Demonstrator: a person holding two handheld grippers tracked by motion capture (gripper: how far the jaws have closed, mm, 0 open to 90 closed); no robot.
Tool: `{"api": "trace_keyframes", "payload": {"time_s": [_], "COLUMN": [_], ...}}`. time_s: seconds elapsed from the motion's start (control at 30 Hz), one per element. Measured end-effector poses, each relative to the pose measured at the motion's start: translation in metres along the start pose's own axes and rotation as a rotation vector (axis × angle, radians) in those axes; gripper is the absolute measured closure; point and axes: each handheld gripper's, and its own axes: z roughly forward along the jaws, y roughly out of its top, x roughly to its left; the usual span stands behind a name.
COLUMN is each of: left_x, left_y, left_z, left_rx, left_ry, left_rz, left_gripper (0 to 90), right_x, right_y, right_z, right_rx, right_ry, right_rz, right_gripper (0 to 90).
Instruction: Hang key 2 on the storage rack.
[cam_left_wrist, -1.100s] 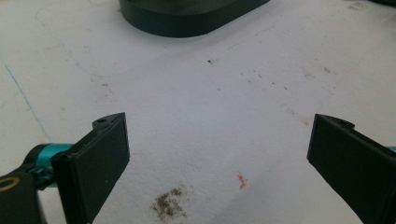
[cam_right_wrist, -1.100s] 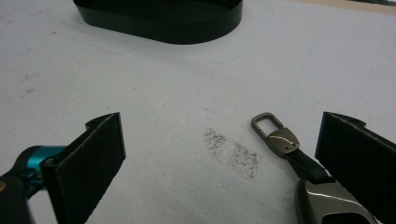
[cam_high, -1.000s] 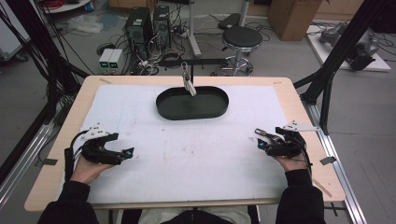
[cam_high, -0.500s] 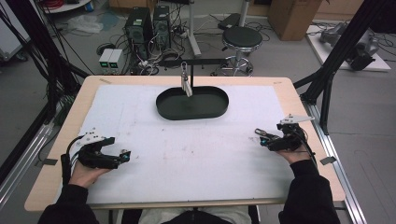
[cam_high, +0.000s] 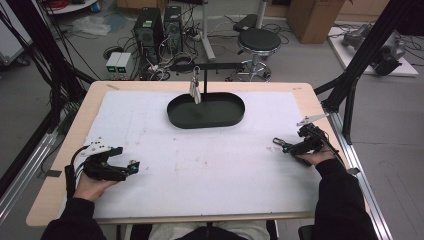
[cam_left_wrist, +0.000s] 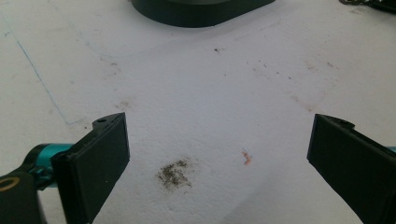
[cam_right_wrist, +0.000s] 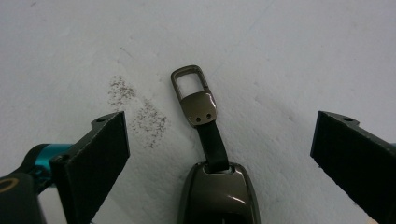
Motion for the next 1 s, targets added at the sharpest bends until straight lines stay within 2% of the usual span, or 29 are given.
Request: {"api": "trace_keyframes", "payload": {"time_s": [0.17, 0.27, 0.53, 0.7, 0.9, 1.0], "left_x": [0.000, 0.000, 0.001, 0.001, 0.002, 0.001], "left_y": [-0.001, 0.000, 0.000, 0.000, 0.000, 0.000], "left_z": [0.000, -0.001, -0.003, -0.002, -0.001, -0.001], "left_rx": [-0.002, -0.010, -0.025, -0.029, -0.023, -0.020], "left_ry": [0.000, -0.008, -0.018, -0.020, -0.019, -0.020], "left_rz": [-0.001, -0.009, -0.014, -0.016, -0.015, -0.011], "left_gripper": [6.2, 6.2, 6.2, 6.2, 6.2, 6.2], "right_x": [-0.002, -0.003, -0.005, -0.002, -0.001, 0.004], "right_y": [0.003, 0.004, 0.003, 0.004, 0.004, 0.006], "right_z": [0.007, 0.009, 0.013, 0.013, 0.012, 0.011], "right_rx": [0.055, 0.062, 0.105, 0.115, 0.132, 0.142], "right_ry": [0.010, 0.023, 0.049, 0.064, 0.049, 0.050], "right_rz": [-0.010, -0.011, -0.012, -0.035, -0.037, -0.053], "right_gripper": [6.9, 9.8, 30.0, 43.7, 56.8, 70.6]}}
